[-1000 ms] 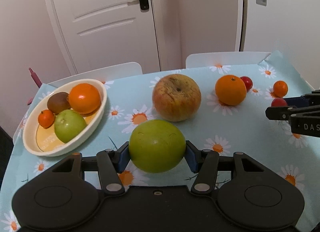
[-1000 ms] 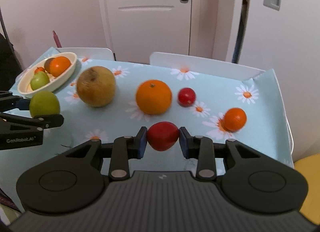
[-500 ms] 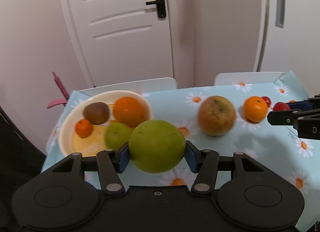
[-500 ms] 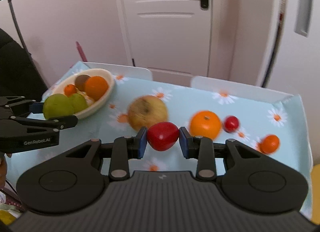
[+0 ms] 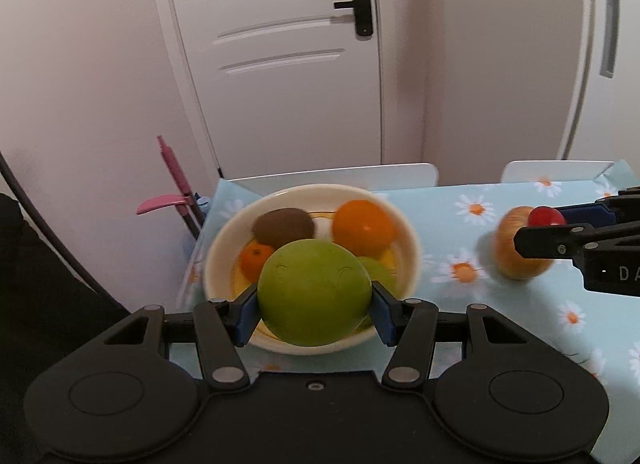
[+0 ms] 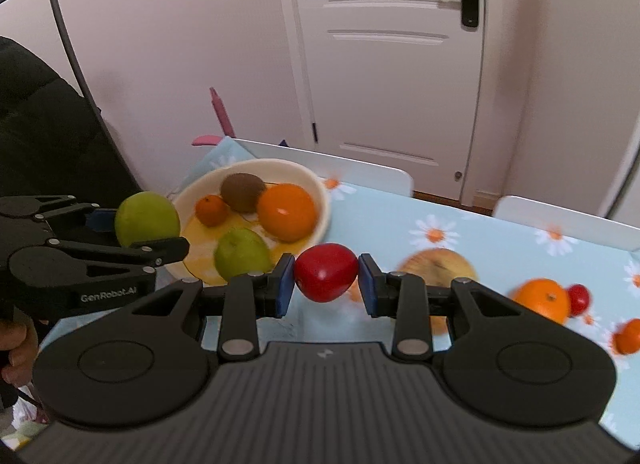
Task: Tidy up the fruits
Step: 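Carry the green apple and red tomato over the cream bowl with both tools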
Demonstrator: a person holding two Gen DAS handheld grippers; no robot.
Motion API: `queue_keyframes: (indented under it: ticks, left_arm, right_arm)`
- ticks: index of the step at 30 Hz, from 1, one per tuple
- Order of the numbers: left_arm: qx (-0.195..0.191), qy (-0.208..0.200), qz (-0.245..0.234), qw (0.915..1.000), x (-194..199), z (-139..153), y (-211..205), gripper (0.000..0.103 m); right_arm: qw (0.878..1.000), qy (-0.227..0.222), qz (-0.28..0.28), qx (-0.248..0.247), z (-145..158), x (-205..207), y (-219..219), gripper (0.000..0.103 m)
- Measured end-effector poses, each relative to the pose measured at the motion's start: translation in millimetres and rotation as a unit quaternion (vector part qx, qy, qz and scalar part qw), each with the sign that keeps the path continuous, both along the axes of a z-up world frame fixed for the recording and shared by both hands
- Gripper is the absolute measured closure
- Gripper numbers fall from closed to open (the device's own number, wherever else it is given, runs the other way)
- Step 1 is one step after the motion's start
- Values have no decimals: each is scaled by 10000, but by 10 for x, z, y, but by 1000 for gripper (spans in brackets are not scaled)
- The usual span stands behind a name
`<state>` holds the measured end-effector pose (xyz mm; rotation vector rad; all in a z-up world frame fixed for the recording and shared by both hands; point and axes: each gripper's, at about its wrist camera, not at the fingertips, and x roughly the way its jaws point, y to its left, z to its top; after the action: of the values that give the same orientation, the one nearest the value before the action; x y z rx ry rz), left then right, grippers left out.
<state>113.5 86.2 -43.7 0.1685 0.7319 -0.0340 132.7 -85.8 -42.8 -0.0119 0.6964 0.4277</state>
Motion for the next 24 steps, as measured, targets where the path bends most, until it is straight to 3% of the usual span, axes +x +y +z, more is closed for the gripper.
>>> queue_keyframes:
  ticks: [10,24]
  left_arm:
    - [5,144,-80,9999,274,-170,408,43]
    - [108,424,-601,9972,549,-499,444,43]
  right_arm:
    - [9999,130,-91,3,-98,188,476,54]
    - [9989,241,-402,0,-278,420,612,54]
